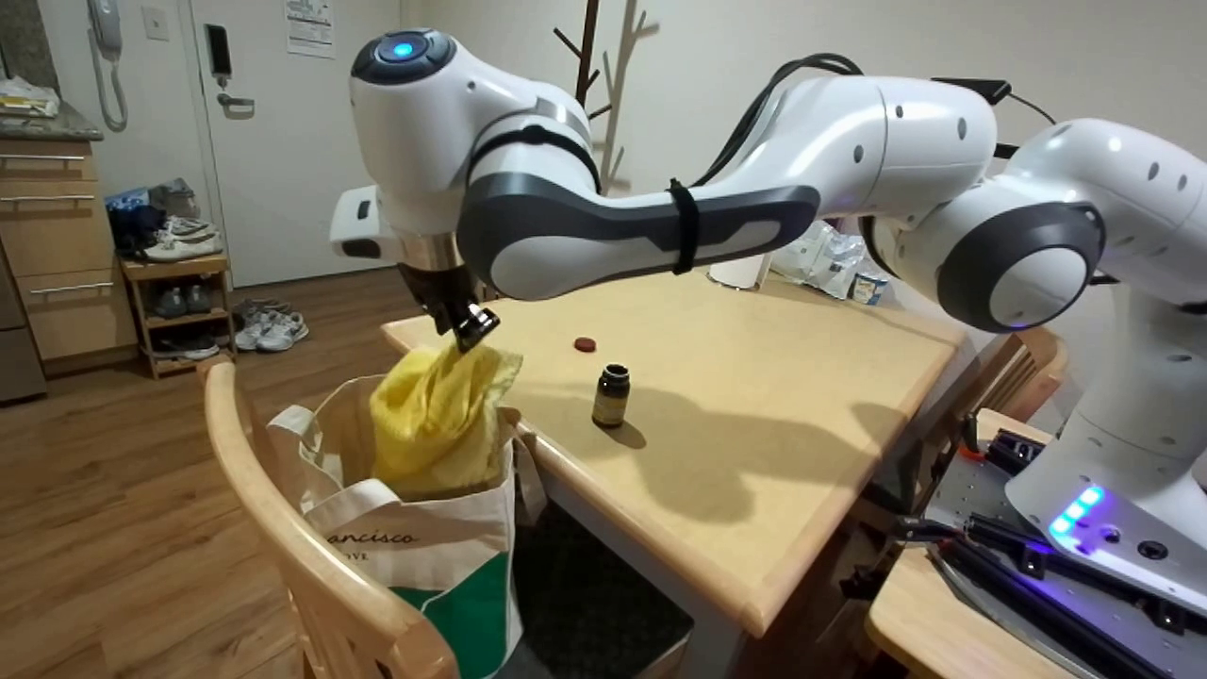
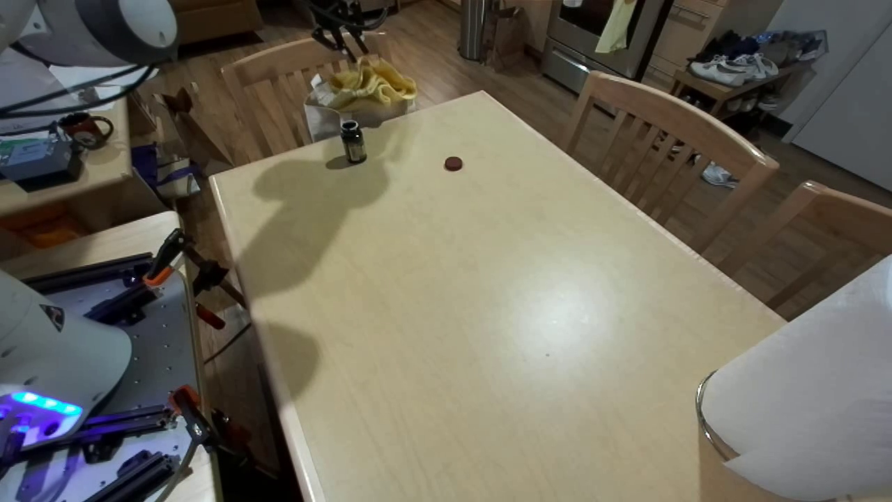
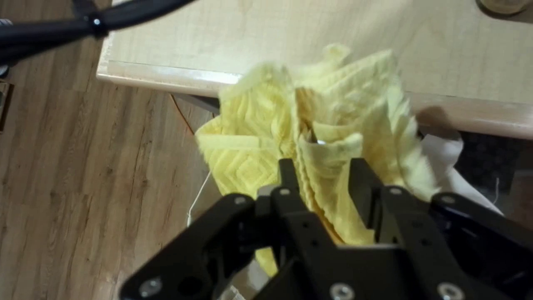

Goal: Pick the yellow towel and put it inside the bag

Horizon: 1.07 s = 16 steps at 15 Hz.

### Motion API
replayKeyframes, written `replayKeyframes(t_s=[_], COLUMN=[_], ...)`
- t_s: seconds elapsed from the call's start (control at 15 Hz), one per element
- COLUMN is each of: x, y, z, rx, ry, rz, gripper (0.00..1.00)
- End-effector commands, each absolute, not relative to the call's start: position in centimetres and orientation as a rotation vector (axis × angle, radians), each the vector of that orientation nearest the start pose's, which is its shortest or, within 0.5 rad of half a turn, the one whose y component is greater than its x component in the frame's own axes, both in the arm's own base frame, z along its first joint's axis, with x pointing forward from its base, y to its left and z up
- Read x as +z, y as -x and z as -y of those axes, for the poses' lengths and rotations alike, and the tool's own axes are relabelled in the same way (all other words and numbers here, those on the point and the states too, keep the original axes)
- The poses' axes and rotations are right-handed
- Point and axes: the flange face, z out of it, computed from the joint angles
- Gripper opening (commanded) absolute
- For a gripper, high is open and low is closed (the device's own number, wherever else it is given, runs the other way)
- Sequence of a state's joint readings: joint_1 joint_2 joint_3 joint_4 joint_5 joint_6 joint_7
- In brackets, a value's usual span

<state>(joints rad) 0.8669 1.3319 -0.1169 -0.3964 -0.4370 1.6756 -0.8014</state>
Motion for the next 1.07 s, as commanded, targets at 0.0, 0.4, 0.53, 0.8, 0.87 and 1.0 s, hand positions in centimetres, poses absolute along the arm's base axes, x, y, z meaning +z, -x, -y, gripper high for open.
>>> replayKeyframes(t_s=[0.0,0.4,0.53,0.8,0.87,1.0], x=[26.4,30.3,31.9,34.7,36.8,39.4], y=[-56.9,-57.3,-58.1,-60.9,-61.7,-63.6], z=[-56.0,-54.0,-52.4,-47.9,-46.2,-43.0], rx=[-0.112,-0.179,-0.208,-0.247,-0.249,-0.197], ry=[-1.762,-1.974,-2.072,-2.273,-2.324,-2.429], rz=[-1.946,-1.85,-1.808,-1.724,-1.702,-1.671], gripper=[0.69,1.0,1.0,1.0,1.0,1.0])
